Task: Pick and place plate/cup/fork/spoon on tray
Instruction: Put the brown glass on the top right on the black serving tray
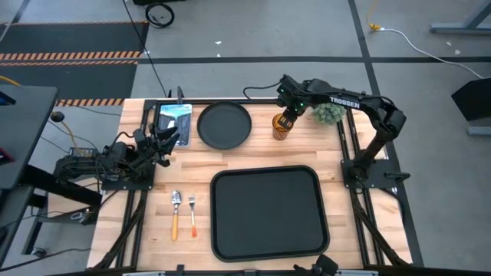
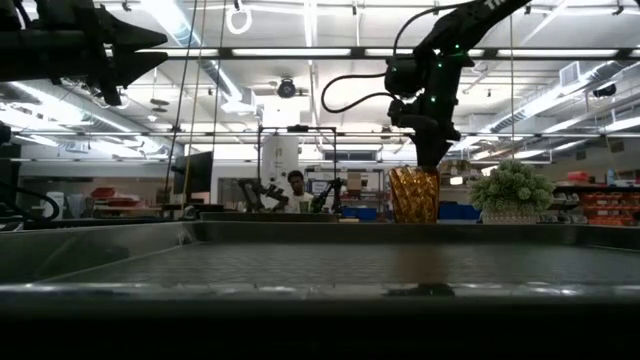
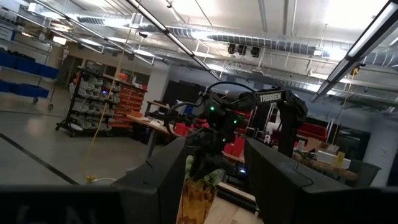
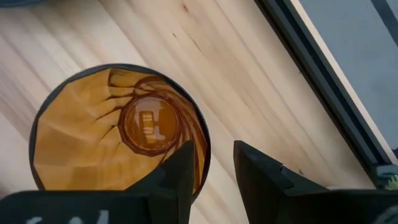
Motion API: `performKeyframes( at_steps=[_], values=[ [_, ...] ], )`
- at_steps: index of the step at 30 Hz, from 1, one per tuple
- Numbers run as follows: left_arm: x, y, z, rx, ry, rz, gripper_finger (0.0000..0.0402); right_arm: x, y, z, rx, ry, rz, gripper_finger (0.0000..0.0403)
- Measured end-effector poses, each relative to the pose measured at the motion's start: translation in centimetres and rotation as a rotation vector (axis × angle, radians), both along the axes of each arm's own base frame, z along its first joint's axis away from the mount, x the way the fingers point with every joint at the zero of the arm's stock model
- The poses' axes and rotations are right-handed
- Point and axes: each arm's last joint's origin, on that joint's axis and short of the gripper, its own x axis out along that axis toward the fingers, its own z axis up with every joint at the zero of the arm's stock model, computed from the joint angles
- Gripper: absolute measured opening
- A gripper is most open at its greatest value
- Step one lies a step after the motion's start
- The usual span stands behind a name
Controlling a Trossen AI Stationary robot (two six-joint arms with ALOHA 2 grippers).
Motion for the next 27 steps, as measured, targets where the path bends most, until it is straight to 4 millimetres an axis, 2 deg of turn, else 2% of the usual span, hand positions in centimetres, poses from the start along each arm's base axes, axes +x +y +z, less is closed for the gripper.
performKeyframes(
  at_steps=[12, 23, 27],
  values=[
    [0.0, 0.0, 0.0, 0.0, 0.0, 0.0, 0.0172, 0.01, 0.13, -0.04, 0.029, -0.015, -0.016, 0.0062],
    [0.0, 0.0, 0.0, 0.0, 0.0, 0.0, 0.0172, -0.17, 0.26, -0.13, 0.045, 0.003, -0.017, 0.0045],
    [0.0, 0.0, 0.0, 0.0, 0.0, 0.0, 0.0172, -0.18, 0.32, -0.12, 0.059, -0.002, -0.005, 0.0016]
  ],
)
